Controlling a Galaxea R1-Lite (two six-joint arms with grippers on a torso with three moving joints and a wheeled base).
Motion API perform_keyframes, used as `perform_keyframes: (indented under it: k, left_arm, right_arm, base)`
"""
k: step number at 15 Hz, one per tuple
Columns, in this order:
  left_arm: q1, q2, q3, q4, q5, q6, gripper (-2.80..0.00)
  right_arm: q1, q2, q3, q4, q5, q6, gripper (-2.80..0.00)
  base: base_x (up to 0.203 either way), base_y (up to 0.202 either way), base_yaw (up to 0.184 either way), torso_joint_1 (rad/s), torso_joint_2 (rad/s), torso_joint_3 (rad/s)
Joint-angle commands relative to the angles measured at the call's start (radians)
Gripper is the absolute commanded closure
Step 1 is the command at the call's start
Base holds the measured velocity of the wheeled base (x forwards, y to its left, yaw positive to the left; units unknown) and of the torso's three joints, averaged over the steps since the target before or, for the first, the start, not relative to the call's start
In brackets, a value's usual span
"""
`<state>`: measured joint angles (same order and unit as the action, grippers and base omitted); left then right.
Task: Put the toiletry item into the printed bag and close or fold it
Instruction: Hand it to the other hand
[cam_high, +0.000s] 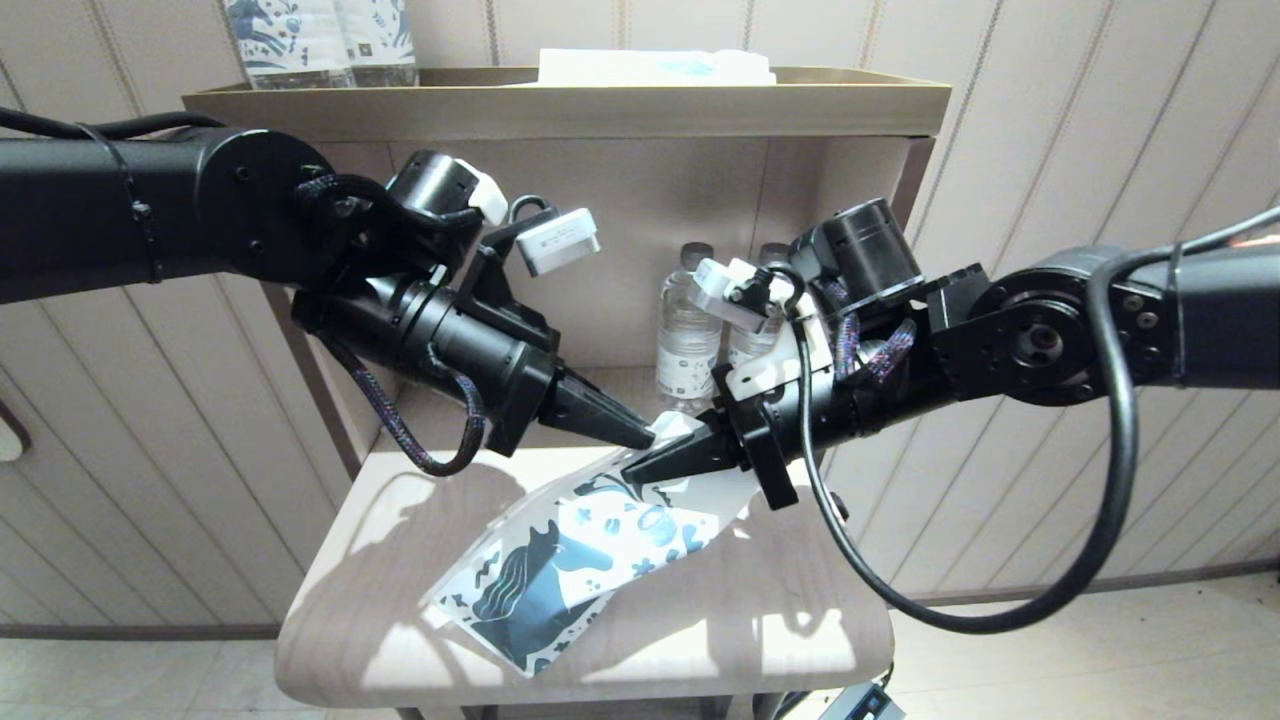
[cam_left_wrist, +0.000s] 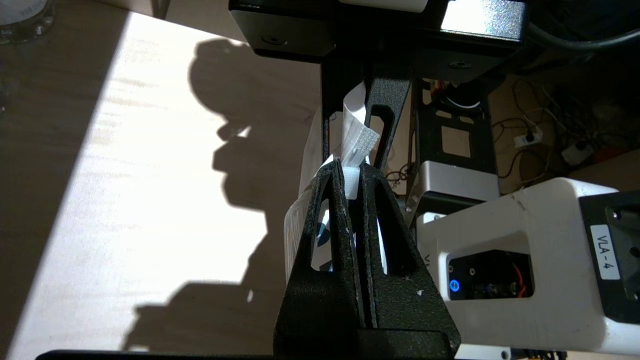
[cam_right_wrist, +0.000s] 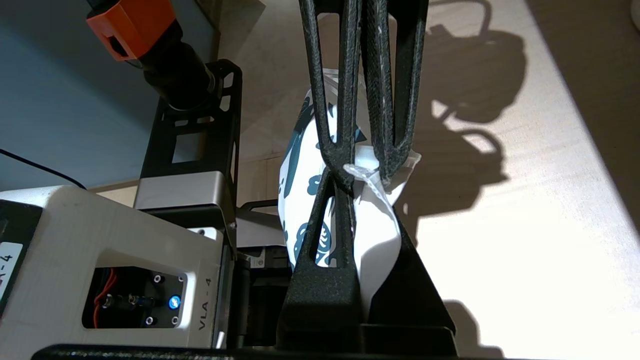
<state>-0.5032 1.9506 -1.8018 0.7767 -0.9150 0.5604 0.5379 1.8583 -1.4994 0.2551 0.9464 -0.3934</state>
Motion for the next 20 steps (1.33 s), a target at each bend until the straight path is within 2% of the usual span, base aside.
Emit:
perform_keyframes:
  k: [1,12,19,20]
  left_arm:
    - [-0.001,0.003,-0.023,0.001,-0.010,0.001,0.00]
    - [-0.047,0.036,-0.043,-0.003,-0.006,0.001,0.00]
    - [-0.053,0.062,-0.097,-0.007,0.002,-0.008,0.00]
    - [-0.054,0.062,-0.096,-0.008,0.002,-0.007,-2.80]
  right_arm:
    - [0.002,-0.001,0.002,0.002,0.002,-0.004,0.00]
    - [0.002,-0.001,0.021,-0.033,-0.006,-0.005,0.00]
    - [0.007,-0.004,0.019,-0.034,-0.031,-0.004,0.00]
    - [0.007,-0.004,0.021,-0.034,-0.031,-0.004,0.00]
  base:
    - [0.000,0.000,0.000,0.000,0.00,0.000]
    - [0.000,0.000,0.000,0.000,0.00,0.000]
    - [0.000,0.000,0.000,0.000,0.00,0.000]
    - [0.000,0.000,0.000,0.000,0.00,0.000]
